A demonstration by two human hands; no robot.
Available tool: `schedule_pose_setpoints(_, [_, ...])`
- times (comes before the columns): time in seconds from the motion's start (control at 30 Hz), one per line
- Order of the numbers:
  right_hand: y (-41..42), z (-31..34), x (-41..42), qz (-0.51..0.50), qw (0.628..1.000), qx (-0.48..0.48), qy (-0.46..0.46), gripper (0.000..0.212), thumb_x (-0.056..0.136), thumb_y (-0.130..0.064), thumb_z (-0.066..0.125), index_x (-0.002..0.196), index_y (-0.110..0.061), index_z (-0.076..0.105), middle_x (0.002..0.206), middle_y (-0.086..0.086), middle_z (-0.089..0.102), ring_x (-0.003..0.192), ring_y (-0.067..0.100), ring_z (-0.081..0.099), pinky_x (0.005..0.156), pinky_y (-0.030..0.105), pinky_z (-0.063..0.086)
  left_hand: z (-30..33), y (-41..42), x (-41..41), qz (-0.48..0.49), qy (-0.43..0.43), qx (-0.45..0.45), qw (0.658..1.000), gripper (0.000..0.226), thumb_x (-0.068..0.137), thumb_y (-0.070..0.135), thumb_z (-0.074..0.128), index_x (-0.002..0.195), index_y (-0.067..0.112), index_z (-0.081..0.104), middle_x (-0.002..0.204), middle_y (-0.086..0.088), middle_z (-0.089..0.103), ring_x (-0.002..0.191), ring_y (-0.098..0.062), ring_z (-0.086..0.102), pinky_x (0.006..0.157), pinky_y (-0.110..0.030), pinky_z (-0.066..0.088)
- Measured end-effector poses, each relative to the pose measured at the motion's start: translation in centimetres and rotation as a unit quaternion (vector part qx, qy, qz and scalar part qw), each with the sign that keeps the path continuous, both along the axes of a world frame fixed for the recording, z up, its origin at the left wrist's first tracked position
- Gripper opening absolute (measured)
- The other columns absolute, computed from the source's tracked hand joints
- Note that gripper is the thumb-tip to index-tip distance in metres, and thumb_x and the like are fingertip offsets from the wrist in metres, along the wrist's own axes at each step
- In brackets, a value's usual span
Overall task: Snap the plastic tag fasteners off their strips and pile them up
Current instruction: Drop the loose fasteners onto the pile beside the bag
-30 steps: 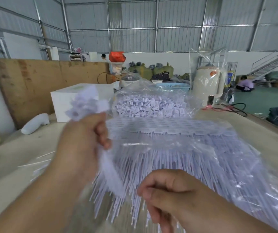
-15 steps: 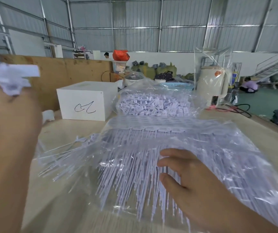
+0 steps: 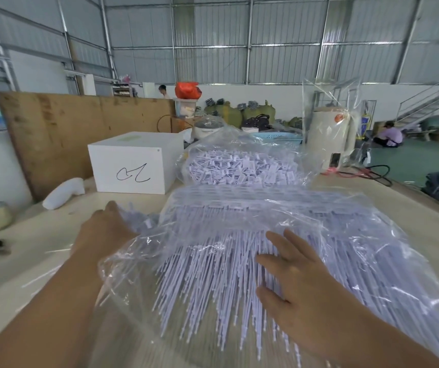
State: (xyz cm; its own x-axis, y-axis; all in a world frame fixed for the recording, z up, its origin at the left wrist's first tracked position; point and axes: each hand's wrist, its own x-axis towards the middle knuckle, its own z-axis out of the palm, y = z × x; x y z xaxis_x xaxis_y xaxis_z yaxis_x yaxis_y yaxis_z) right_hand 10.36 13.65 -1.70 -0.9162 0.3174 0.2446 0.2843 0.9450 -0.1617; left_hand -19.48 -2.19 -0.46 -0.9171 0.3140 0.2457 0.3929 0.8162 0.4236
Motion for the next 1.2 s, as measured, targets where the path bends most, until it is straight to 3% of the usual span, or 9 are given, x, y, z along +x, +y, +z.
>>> schedule_pose_setpoints(0.2, [-0.4, 0.2, 0.0, 0.06, 0.998, -0.017, 0.02, 0.036, 0.098, -0.043, 0.044, 0.124, -0.022, 0.057, 0.128, -0.013, 0.044, 0.122, 0.001, 0.031, 0.105, 0.017, 0.028, -0.3, -0.3, -1.9, -0.035, -0.033, -0.068, 0.997, 0.049, 0.088, 0.027, 0.067, 0.131, 0.008, 0.053, 0.134, -0.016, 0.054, 0.123, -0.034, 0.049, 0.104, -0.038, 0.036])
schedule_pose_setpoints(0.33, [-0.4, 0.5, -0.4, 0.063, 0.998, -0.013, 0.01, 0.046, 0.099, -0.048, 0.04, 0.137, -0.024, 0.047, 0.136, -0.012, 0.038, 0.129, 0.004, 0.027, 0.108, 0.019, 0.026, 1.9, -0.3, 1.8, -0.066, 0.056, 0.166, 0.982, 0.043, 0.069, 0.036, 0.08, 0.107, 0.02, 0.066, 0.094, -0.006, 0.063, 0.088, -0.026, 0.063, 0.089, -0.037, 0.047])
schedule_pose_setpoints(0.4, [-0.4, 0.8, -1.0, 0.063, 0.998, -0.008, 0.008, 0.046, 0.099, -0.049, 0.039, 0.135, -0.022, 0.047, 0.136, -0.01, 0.038, 0.131, 0.007, 0.026, 0.109, 0.023, 0.028, 3.9, 0.2, 5.9, -0.124, 0.153, 0.302, 0.933, 0.017, 0.078, 0.029, 0.072, 0.093, 0.032, 0.066, 0.086, 0.009, 0.06, 0.074, -0.002, 0.06, 0.077, -0.028, 0.048])
schedule_pose_setpoints(0.5, [-0.1, 1.4, -2.1, 0.053, 0.998, -0.012, 0.013, 0.045, 0.1, -0.046, 0.038, 0.134, -0.017, 0.047, 0.14, -0.002, 0.037, 0.135, 0.011, 0.023, 0.112, 0.025, 0.025, 5.8, 0.9, 12.0, -0.276, 0.162, 0.397, 0.86, 0.007, 0.081, 0.027, 0.061, 0.083, 0.032, 0.065, 0.072, 0.017, 0.064, 0.06, 0.003, 0.055, 0.055, -0.006, 0.04])
schedule_pose_setpoints(0.6, [0.7, 2.4, -4.1, 0.035, 0.999, -0.019, -0.017, 0.029, 0.099, -0.034, 0.043, 0.111, -0.011, 0.056, 0.118, 0.005, 0.048, 0.125, 0.021, 0.038, 0.106, 0.031, 0.035, 4.8, 1.8, 15.4, -0.425, 0.104, 0.27, 0.858, 0.008, 0.08, 0.033, 0.056, 0.082, 0.03, 0.063, 0.056, 0.014, 0.058, 0.046, 0.0, 0.048, 0.047, -0.01, 0.034])
schedule_pose_setpoints(0.7, [1.7, 3.4, -6.4, 0.005, 0.999, 0.018, -0.051, 0.01, 0.086, -0.016, 0.051, 0.09, -0.016, 0.06, 0.102, 0.009, 0.051, 0.118, 0.025, 0.044, 0.102, 0.032, 0.039, 2.5, 3.4, 15.9, -0.475, 0.093, 0.119, 0.867, 0.003, 0.081, 0.028, 0.055, 0.083, 0.027, 0.056, 0.059, 0.018, 0.055, 0.055, -0.001, 0.052, 0.05, -0.014, 0.035])
schedule_pose_setpoints(0.9, [3.2, 3.3, -9.2, -0.07, 0.992, 0.098, -0.048, 0.054, 0.101, -0.036, 0.037, 0.145, -0.007, 0.031, 0.151, 0.016, 0.032, 0.141, 0.03, 0.024, 0.119, 0.041, 0.017, 0.5, 4.5, 11.8, -0.353, 0.172, 0.045, 0.918, 0.019, 0.087, 0.027, 0.05, 0.099, 0.021, 0.063, 0.108, 0.005, 0.06, 0.107, -0.014, 0.052, 0.091, -0.032, 0.042])
schedule_pose_setpoints(1.0, [3.1, 3.5, -10.1, -0.084, 0.989, 0.096, -0.078, 0.054, 0.102, -0.036, 0.036, 0.149, -0.012, 0.028, 0.153, 0.014, 0.033, 0.141, 0.031, 0.027, 0.118, 0.043, 0.02, -0.6, 4.5, 10.3, -0.251, 0.154, -0.069, 0.953, 0.035, 0.094, 0.045, 0.04, 0.124, 0.034, 0.055, 0.15, 0.002, 0.035, 0.139, -0.023, 0.029, 0.115, -0.039, 0.025])
schedule_pose_setpoints(1.2, [2.0, 4.6, -9.7, -0.113, 0.987, 0.106, 0.042, 0.051, 0.089, -0.023, 0.053, 0.138, -0.015, 0.042, 0.135, 0.007, 0.047, 0.128, 0.029, 0.037, 0.11, 0.041, 0.026, -0.8, 4.6, 10.1, -0.197, 0.153, -0.046, 0.967, 0.048, 0.096, 0.05, 0.032, 0.141, 0.036, 0.035, 0.159, -0.003, 0.015, 0.144, -0.029, 0.014, 0.118, -0.045, 0.014])
